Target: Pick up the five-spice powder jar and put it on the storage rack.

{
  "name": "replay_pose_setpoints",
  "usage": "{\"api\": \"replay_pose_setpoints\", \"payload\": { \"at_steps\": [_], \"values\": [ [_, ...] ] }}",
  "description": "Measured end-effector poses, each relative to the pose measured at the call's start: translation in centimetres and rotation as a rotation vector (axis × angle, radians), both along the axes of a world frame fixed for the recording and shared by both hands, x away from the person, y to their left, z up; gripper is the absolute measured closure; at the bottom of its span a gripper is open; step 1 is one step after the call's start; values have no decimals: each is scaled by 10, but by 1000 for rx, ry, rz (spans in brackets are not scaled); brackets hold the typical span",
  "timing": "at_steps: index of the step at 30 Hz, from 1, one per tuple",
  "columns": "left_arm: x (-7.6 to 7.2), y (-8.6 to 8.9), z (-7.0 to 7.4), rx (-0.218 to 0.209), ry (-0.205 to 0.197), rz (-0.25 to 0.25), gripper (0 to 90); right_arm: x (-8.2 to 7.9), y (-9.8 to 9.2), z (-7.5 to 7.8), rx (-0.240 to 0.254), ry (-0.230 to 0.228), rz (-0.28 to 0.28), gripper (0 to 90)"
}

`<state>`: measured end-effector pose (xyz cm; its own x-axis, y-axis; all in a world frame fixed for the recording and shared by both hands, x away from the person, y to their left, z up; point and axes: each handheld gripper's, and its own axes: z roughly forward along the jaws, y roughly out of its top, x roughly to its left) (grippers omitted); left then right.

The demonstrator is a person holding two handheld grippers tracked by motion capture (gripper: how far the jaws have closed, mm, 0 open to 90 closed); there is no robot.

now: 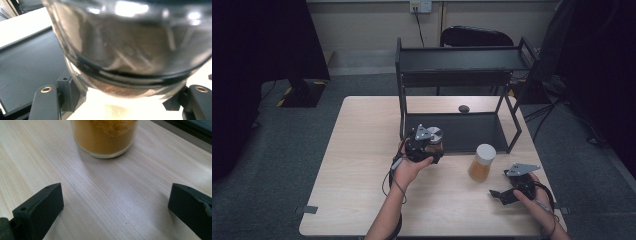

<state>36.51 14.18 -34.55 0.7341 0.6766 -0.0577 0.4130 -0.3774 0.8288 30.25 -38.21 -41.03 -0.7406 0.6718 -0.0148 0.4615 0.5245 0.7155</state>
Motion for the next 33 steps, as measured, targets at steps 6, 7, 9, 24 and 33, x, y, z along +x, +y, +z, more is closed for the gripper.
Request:
{"api": "replay_pose_setpoints", "payload": {
  "at_steps": [6, 7, 9, 24, 33],
  "values": [
    [8, -2, 11, -7, -3, 9, 316, 0, 0, 0, 0, 0, 0, 0],
    [8, -2, 11, -7, -3, 9, 316, 0, 0, 0, 0, 0, 0, 0],
    [12, -3, 17, 0, -7, 7, 316, 0, 0, 0, 0, 0, 0, 0],
    [22, -7, 59, 3, -38, 2, 316, 0, 0, 0, 0, 0, 0, 0],
    [27, -6, 79, -26, -36, 3, 317, 0, 0, 0, 0, 0, 0, 0]
  ]
}}
